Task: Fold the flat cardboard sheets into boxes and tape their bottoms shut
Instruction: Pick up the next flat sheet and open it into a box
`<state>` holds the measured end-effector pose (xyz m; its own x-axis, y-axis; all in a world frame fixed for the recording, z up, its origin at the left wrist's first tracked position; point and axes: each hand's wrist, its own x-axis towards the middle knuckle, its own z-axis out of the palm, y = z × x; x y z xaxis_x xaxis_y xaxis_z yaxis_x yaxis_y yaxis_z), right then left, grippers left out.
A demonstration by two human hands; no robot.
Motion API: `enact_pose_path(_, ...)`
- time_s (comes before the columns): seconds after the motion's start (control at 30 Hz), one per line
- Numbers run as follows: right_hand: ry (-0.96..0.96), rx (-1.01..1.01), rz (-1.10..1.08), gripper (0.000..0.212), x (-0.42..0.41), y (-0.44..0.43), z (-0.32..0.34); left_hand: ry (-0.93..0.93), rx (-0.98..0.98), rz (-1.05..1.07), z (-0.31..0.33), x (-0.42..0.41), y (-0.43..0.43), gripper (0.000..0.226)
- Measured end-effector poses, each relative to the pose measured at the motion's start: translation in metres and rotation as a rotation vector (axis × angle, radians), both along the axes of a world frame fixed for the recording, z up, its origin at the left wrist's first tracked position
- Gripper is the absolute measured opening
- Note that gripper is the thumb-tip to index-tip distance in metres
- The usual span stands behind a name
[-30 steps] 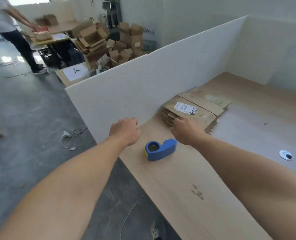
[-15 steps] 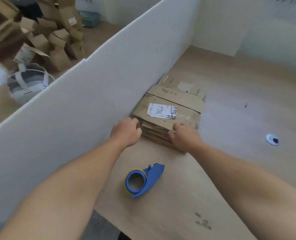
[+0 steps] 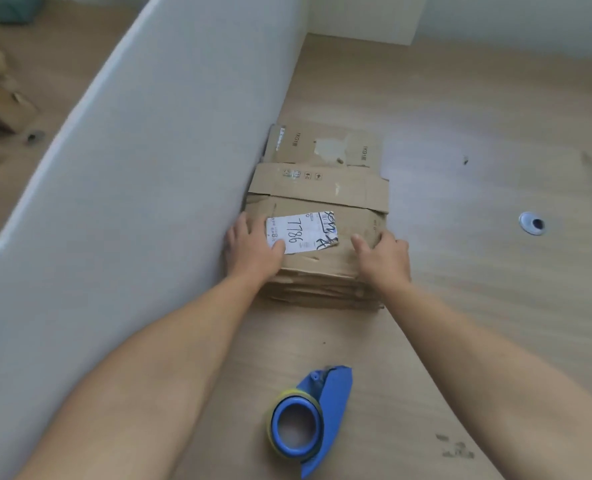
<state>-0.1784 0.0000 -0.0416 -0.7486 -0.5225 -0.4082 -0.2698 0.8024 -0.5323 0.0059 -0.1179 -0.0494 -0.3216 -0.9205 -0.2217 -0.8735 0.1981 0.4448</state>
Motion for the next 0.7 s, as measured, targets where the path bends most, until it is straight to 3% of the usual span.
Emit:
enact_pose_path(0.1, -0.021, -0.029, -0.071, 0.065, 0.0, 0.001, -0.003, 0.019, 0.048, 0.03, -0.006, 0.0, 0.001, 0.068)
enact_pose_path(0.3, -0.135, -0.138, -0.283, 0.071, -0.006, 0.012, 0.017, 0.098, -0.025, -0.004, 0.009, 0.002, 0.018, 0.062)
enact_pose_path(0.5, -0.423, -0.414, -0.419, 0.022, -0.02, 0.06, 0.034, 0.264, -0.029, 0.003, 0.029, 0.0, 0.056, 0.065)
enact_pose_path(0.6, -0.594, -0.471, -0.432, 0.015, -0.032, 0.097, 0.042, 0.319, -0.052, -0.009, 0.038, -0.006, 0.09, 0.058)
enact_pose_path(0.7, -0.601, -0.555, -0.455, 0.012, -0.048, 0.136, 0.05, 0.352, -0.067, -0.078, 0.043, -0.017, 0.128, 0.058)
